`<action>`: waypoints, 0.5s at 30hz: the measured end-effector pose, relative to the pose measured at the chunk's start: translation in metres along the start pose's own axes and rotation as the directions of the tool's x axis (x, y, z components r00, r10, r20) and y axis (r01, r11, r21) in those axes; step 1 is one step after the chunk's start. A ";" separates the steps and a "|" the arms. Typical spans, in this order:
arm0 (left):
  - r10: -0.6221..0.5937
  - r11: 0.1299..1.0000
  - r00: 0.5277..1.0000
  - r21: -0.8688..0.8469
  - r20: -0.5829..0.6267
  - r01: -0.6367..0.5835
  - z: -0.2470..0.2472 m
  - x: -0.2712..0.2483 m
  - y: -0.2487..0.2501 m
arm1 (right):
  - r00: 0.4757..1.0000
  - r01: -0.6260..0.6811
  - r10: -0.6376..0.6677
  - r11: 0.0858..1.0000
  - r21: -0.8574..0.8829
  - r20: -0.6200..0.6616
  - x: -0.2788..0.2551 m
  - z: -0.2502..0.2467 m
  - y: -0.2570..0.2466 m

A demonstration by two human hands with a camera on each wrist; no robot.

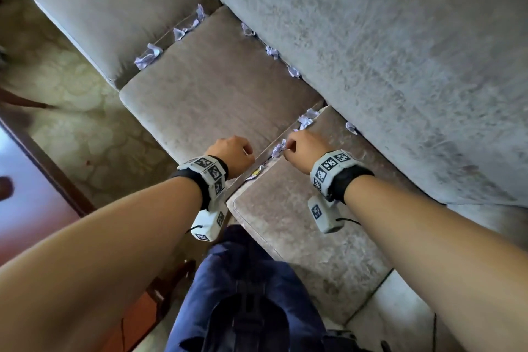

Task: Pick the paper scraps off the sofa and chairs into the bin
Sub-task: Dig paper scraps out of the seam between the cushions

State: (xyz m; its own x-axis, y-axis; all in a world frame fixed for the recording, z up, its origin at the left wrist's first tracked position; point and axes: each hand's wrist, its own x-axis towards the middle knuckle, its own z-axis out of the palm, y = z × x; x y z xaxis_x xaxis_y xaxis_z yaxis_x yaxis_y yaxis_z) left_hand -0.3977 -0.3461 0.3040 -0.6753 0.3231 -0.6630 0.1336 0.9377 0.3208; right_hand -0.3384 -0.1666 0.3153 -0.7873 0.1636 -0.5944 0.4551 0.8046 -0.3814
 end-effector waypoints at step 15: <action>-0.088 0.996 0.993 -0.025 0.073 0.090 0.174 0.150 -0.059 | 0.992 -0.126 0.123 0.984 0.125 0.028 0.121 0.132 0.101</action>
State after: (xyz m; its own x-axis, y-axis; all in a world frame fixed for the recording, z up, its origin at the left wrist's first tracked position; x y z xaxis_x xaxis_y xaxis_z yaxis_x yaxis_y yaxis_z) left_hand -0.3810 -0.3308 0.0675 -0.6294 0.2482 -0.7364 0.0543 0.9593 0.2770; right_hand -0.3328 -0.1413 0.1119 -0.7133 0.2458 -0.6563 0.5989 0.7002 -0.3887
